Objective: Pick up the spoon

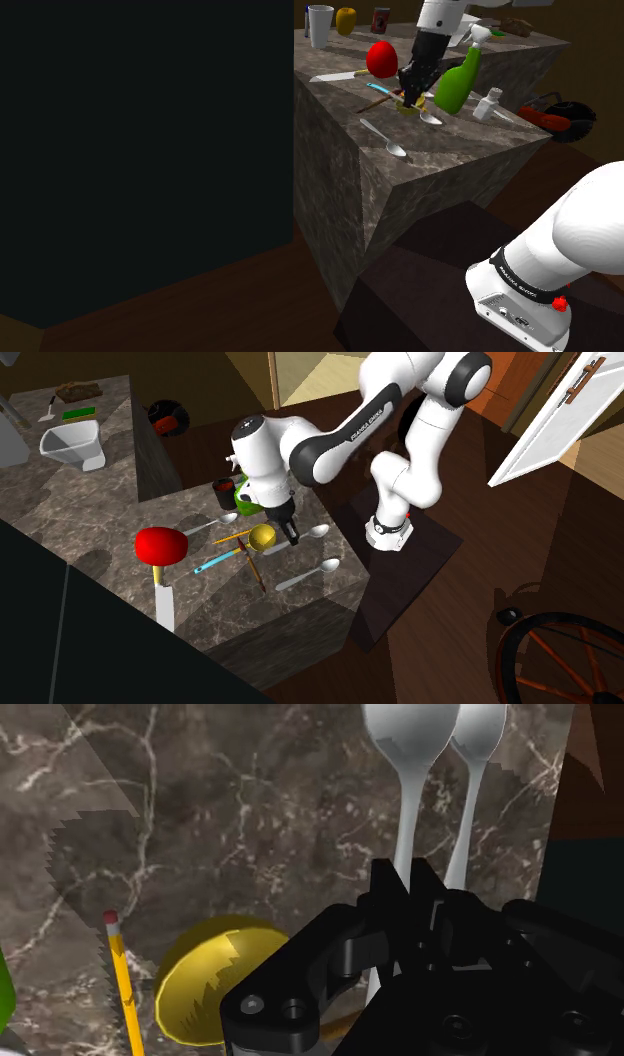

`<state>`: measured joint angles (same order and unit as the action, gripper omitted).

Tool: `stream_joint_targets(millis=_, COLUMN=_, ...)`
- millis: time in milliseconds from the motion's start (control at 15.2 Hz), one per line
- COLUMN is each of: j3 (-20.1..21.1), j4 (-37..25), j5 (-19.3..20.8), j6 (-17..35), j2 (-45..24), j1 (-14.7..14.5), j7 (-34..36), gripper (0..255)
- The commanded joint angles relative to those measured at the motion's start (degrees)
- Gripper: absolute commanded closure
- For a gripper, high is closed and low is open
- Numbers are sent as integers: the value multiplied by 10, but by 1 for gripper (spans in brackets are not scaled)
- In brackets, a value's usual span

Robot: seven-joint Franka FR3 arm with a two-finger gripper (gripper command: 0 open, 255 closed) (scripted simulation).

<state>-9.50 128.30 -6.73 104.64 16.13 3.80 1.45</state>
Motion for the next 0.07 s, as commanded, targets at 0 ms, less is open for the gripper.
stream_joint_targets(millis=0, j3=1, j4=-3, j5=0, j6=-4, j2=1, j1=0, j7=1, gripper=255)
